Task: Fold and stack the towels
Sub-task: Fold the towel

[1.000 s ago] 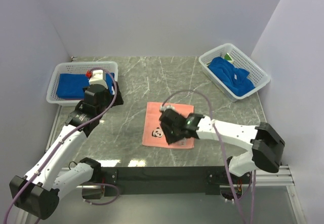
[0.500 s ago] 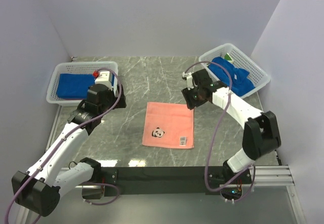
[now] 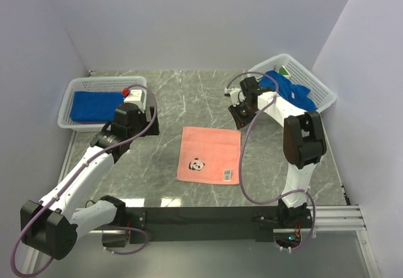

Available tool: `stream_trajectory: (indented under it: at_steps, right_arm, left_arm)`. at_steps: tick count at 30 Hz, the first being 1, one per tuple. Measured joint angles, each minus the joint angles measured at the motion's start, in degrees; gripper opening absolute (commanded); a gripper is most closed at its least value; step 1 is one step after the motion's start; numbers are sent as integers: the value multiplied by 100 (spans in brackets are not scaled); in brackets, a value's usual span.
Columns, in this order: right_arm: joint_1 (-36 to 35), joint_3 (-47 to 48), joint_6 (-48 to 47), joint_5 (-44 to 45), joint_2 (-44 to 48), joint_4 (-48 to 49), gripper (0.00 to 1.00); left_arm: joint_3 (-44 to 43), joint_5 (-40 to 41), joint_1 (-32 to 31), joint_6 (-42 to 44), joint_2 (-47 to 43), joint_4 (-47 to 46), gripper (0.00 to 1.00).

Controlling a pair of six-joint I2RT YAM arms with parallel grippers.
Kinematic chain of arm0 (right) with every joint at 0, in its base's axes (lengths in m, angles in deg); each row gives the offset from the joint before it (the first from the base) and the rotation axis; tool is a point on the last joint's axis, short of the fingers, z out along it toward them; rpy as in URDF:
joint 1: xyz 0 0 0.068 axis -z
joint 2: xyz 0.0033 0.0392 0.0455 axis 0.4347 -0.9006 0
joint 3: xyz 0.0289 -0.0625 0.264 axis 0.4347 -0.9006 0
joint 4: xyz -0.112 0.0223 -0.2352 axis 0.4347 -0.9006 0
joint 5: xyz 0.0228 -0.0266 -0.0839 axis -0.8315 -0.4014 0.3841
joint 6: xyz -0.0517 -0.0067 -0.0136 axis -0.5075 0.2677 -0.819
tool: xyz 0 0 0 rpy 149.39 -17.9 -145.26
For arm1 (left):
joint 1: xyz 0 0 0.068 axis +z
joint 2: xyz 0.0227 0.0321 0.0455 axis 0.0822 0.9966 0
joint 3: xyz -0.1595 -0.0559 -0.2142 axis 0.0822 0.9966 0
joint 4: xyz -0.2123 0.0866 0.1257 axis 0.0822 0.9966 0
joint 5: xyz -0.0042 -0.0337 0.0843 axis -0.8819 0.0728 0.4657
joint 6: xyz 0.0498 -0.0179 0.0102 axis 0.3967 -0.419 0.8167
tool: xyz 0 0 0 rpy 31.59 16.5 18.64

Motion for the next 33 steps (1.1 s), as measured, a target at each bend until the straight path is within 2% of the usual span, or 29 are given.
stream_trajectory:
  at_steps: [11, 17, 20, 22, 24, 26, 31, 33]
  right_arm:
    - [2, 372, -295, -111, -761, -343, 38]
    - [4, 415, -356, -199, -824, -409, 36]
    - [4, 415, -404, -282, -831, -435, 30]
    - [4, 422, -428, -302, -839, -457, 21]
    - [4, 457, -446, -321, -868, -511, 7]
    - [4, 509, -448, -319, -890, -570, 1]
    - [-31, 590, -481, -271, -909, -654, 0]
    - [-59, 590, -507, -216, -909, -654, 0]
  left_arm:
    - [0, -15, 0, 0, 437, 2, 99]
    - [0, -186, 0, 28, 507, -66, 99]
    - [-35, -376, -7, 46, 728, -122, 99]
    - [-208, -466, -48, 66, 1051, -28, 99]
    - [-522, -505, -153, 151, 1460, 72, 99]
    - [-918, -527, -313, 308, 1873, 96, 98]
    - [-1858, -752, -570, 966, 2841, 184, 90]
    - [-2208, -927, -592, 1266, 3285, 229, 78]
